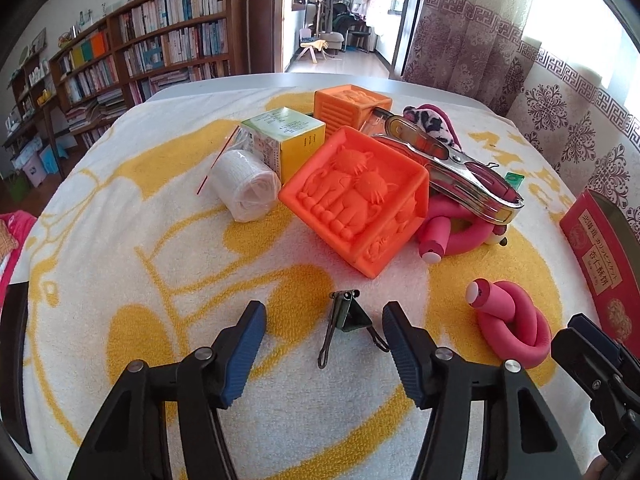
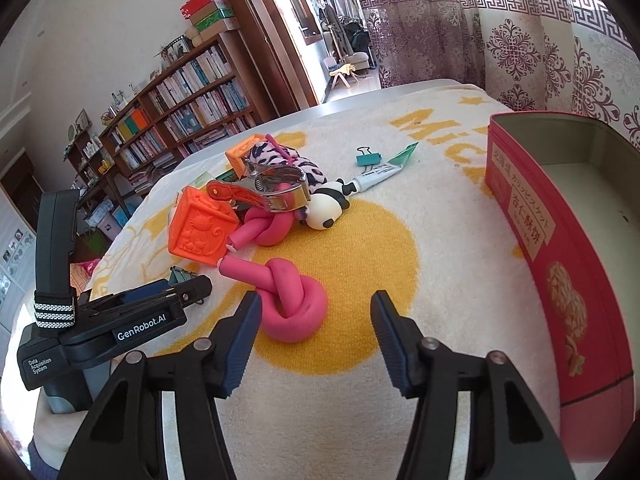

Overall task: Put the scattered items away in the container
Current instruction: 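Move the left tool toward the green binder clip while the right tool approaches the pink knotted foam tube, then close the left tool on the binder clip while the right tool grips the pink foam knot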

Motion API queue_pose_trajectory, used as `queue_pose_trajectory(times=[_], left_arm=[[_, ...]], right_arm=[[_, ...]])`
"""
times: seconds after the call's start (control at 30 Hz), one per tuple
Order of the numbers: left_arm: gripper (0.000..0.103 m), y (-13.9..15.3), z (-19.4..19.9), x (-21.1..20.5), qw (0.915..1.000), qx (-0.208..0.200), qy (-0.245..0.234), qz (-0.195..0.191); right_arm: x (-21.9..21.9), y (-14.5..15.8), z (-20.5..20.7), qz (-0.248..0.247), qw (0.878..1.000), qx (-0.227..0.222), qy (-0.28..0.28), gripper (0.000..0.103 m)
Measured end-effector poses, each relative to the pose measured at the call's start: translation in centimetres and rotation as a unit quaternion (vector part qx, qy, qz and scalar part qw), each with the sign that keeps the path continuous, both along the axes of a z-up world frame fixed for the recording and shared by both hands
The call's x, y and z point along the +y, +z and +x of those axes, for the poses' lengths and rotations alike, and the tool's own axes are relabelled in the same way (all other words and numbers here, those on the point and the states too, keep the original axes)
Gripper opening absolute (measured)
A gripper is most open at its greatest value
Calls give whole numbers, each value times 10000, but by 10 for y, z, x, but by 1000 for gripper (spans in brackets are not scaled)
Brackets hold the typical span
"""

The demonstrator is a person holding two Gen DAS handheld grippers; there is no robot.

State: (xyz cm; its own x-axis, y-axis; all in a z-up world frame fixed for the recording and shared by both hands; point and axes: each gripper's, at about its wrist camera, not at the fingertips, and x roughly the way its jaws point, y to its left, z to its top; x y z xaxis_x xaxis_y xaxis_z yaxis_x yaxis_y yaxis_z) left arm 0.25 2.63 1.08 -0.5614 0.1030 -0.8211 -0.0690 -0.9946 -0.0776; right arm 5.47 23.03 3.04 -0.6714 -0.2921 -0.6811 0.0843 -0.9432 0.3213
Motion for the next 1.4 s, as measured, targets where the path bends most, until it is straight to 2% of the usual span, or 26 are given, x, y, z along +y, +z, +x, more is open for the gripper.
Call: queue_pose_trajectory(times=[0.03, 0.07, 0.2, 0.5, 0.6, 0.73, 0.83, 1.03, 1.17, 1.23, 1.4], left_arm=[[60, 0, 0, 2, 10000, 18, -25, -21], [52, 1, 2, 5, 10000, 41, -70, -43], [42, 1, 5, 10, 9997, 123, -206, -69], [39, 1, 0, -10, 9971, 120, -250, 705], [31, 1, 1, -17, 9944, 119, -273, 1010], [30, 9, 5, -23, 9930, 265, -233, 1131], [21, 13, 7, -24, 9926, 361, -223, 1137], [21, 9, 6, -16, 9926, 265, -336, 1140], [22, 3, 5, -19, 9939, 146, -254, 1061], [27, -2, 3, -18, 9937, -1, -274, 1091], [27, -2, 5, -10, 9958, 90, -310, 856]], right_arm=[[0, 0, 0, 6, 10000, 7, 11, 58], [-1, 0, 0, 14, 10000, 8, 22, 57], [-2, 0, 0, 21, 10000, 8, 65, 54], [-3, -5, -2, -61, 9998, -125, 130, 54], [-5, -7, -4, -61, 9996, -203, 209, 54], [-18, -5, -4, 396, 9982, -219, 388, 50], [-29, -4, -8, 739, 9958, -233, 481, 50], [-43, -6, -27, 994, 9920, -395, 666, 50], [-41, -12, -37, 790, 9923, -593, 743, 50], [-42, -13, -35, 836, 9918, -565, 787, 50], [-48, -14, -32, 1058, 9896, -455, 859, 50]])
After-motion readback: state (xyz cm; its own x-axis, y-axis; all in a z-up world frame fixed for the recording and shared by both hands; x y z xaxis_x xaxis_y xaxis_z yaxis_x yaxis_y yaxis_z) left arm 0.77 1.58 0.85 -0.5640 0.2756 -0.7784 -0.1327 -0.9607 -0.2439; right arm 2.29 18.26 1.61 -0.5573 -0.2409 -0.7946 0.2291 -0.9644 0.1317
